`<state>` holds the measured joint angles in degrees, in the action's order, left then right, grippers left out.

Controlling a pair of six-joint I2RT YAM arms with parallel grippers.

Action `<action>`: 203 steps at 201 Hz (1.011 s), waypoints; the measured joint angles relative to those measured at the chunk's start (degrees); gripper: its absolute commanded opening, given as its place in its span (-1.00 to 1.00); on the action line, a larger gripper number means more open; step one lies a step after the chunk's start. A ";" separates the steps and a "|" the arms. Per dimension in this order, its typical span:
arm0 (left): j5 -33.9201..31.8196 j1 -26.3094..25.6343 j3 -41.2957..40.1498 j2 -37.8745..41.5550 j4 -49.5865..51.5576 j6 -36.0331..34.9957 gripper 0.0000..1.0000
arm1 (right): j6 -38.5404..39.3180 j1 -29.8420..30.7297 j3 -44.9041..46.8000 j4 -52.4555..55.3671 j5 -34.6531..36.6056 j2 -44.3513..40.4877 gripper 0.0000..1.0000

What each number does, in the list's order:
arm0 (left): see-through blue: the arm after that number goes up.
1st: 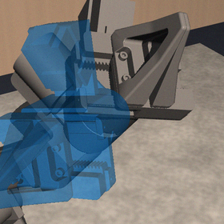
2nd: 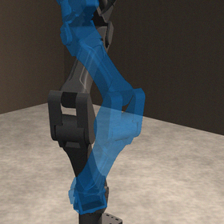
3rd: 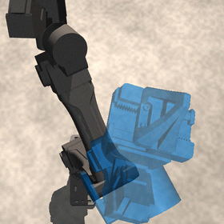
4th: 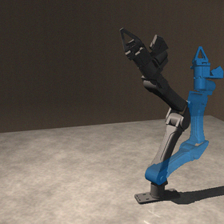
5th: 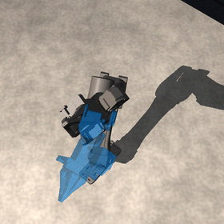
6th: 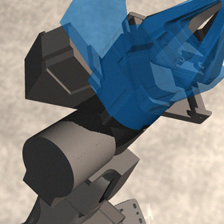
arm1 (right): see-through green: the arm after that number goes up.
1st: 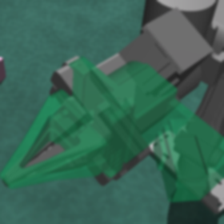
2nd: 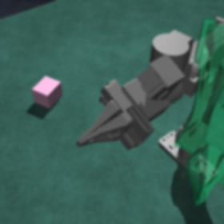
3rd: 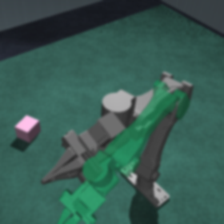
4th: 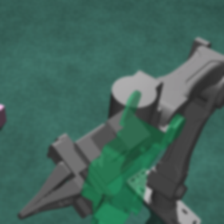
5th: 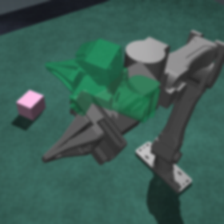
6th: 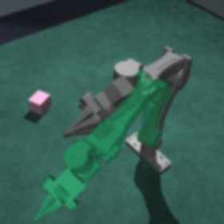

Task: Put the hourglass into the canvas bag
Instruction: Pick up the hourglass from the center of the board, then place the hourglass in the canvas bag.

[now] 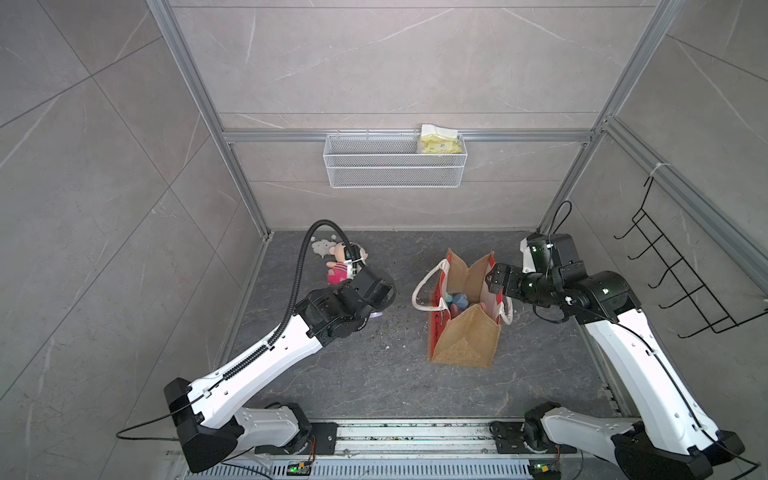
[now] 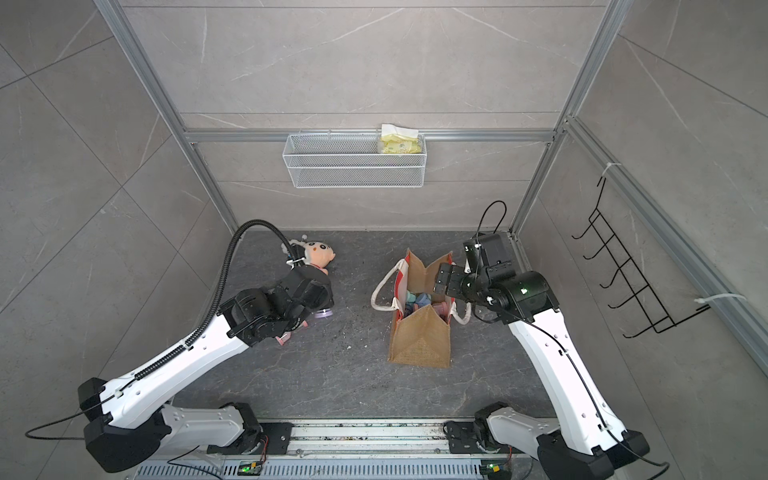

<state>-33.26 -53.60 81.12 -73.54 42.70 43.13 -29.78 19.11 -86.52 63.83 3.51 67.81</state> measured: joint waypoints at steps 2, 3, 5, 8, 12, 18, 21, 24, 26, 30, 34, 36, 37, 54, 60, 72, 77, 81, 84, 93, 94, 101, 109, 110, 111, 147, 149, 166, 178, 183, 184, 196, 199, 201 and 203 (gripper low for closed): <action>0.42 -0.20 0.44 -0.35 -0.87 -0.98 -0.98 | -0.02 -0.28 0.22 -0.11 -0.20 0.04 0.90; 0.55 -0.26 0.59 -0.46 -1.16 -1.31 -0.98 | -0.07 -0.48 0.37 -0.22 -0.35 0.09 0.89; 0.87 -0.42 1.01 -0.74 -2.05 -2.14 -0.98 | -0.02 -0.66 0.55 -0.26 -0.44 0.11 0.87; 1.40 -0.61 1.55 -1.27 -3.23 -3.45 -0.98 | -0.04 -1.07 0.90 -0.46 -0.76 0.28 0.85; 2.51 -0.92 2.36 -2.01 -5.18 -5.29 -0.98 | -0.09 -1.42 1.20 -0.61 -1.05 0.46 0.82; 4.04 -1.31 3.34 -3.19 -7.76 -7.89 -0.98 | -0.22 -1.92 1.75 -0.90 -1.57 0.94 0.77; 4.92 -1.51 3.78 -3.89 -9.18 -9.14 -0.98 | 0.00 -2.14 2.01 -1.09 -1.77 1.22 0.74; 5.77 -1.66 4.26 -4.50 -10.54 -10.40 -0.98 | -0.26 -2.29 2.27 -1.27 -2.01 1.49 0.71; 6.43 -1.77 4.61 -4.98 -11.69 -11.23 -0.98 | -0.20 -2.36 2.40 -1.33 -2.10 1.64 0.68; 7.61 -1.97 5.20 -5.95 -13.38 -12.83 -0.98 | -0.20 -2.54 2.75 -1.62 -2.43 2.01 0.65; 8.74 -2.12 5.79 -6.86 -15.17 -14.19 -0.98 | -0.13 -2.73 3.19 -1.99 -2.80 2.43 0.59; 9.53 -2.23 6.16 -7.54 -16.17 -15.10 -0.98 | -0.11 -2.80 3.37 -2.14 -2.86 2.56 0.56; 9.77 -2.25 6.27 -7.72 -16.39 -15.32 -0.98 | -0.33 -2.86 3.54 -2.34 -2.99 2.69 0.55; 15.91 -2.75 10.16 -13.27 -22.80 -20.87 -0.98 | -0.31 -3.91 5.90 -4.00 -4.26 3.50 0.32; 17.79 -2.84 11.54 -15.26 -24.90 -22.49 -0.98 | -0.26 -4.35 6.56 -4.20 -4.76 3.78 0.25; 21.57 -2.99 13.57 -18.80 -28.65 -25.09 -0.98 | -0.48 -4.96 7.32 -4.76 -5.38 4.17 0.10; 23.08 -3.04 14.23 -20.28 -30.21 -26.14 -0.98 | -0.13 -5.18 7.58 -4.98 -5.53 4.31 0.04; 23.85 -3.04 14.60 -21.22 -31.26 -26.84 -0.98 | -0.39 -5.35 7.85 -5.27 -5.77 4.39 0.00; 24.44 -3.04 14.88 -22.01 -32.02 -27.41 -0.98 | -0.15 -5.55 8.02 -5.49 -5.90 4.44 -0.04; 26.47 -3.04 15.56 -24.20 -34.45 -28.96 -0.98 | -0.42 -5.99 8.66 -6.23 -6.40 4.48 -0.15; 26.53 -3.06 15.58 -24.39 -34.67 -29.11 -0.98 | -0.39 -6.03 8.70 -6.27 -6.43 4.48 -0.17; 27.58 -3.04 15.89 -25.94 -36.28 -30.25 -0.98 | -0.31 -6.54 9.31 -6.88 -6.82 4.48 -0.25; 28.87 -3.04 16.26 -27.50 -37.59 -31.28 -0.98 | -0.11 -7.10 9.86 -7.37 -7.39 4.48 -0.32; 28.89 -3.04 16.28 -27.65 -37.75 -31.39 -0.98 | 0.00 -7.23 9.99 -7.41 -7.48 4.48 -0.33; 28.89 -3.04 16.37 -27.96 -38.01 -31.58 -0.99 | -0.11 -7.30 10.05 -7.43 -7.50 4.48 -0.34; 31.45 -3.04 17.88 -33.70 -41.68 -34.75 -1.00 | -0.11 -9.27 11.80 -8.87 -9.40 4.52 -0.63; 31.54 -3.04 17.90 -33.81 -41.72 -34.82 -1.00 | 0.00 -9.33 11.85 -8.92 -9.53 4.52 -0.66; 32.15 -3.02 18.01 -35.39 -42.12 -35.78 -1.00 | 0.07 -9.90 12.26 -9.55 -10.29 4.52 -0.79; 32.46 -3.02 18.03 -36.26 -42.05 -36.13 -1.00 | 0.15 -10.34 12.39 -9.88 -10.69 4.52 -0.88; 32.59 -3.02 18.03 -36.54 -41.90 -36.26 -1.00 | 0.07 -10.49 12.44 -9.99 -10.84 4.52 -0.91; 32.63 -3.02 18.03 -36.59 -41.88 -36.26 -1.00 | 0.11 -10.51 12.44 -10.01 -10.86 4.52 -0.92; 33.42 -3.02 18.03 -37.11 -41.18 -36.44 -1.00 | 0.04 -10.80 12.46 -10.05 -11.08 4.52 -0.98; 33.79 -3.02 18.01 -37.22 -41.11 -36.54 -1.00 | 0.26 -10.86 12.46 -10.05 -11.08 4.50 -1.00; 33.81 -3.02 17.99 -37.31 -41.09 -36.59 -1.00 | 0.15 -10.88 12.46 -10.05 -11.08 4.50 -1.00; 33.92 -3.02 17.97 -37.33 -41.07 -36.63 -1.00 | 0.20 -10.93 12.46 -10.03 -11.08 4.50 -1.00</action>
<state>0.67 -56.62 99.09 -110.87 1.63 6.50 -29.58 8.19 -74.06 53.80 -7.57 72.31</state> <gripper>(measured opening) 0.392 0.043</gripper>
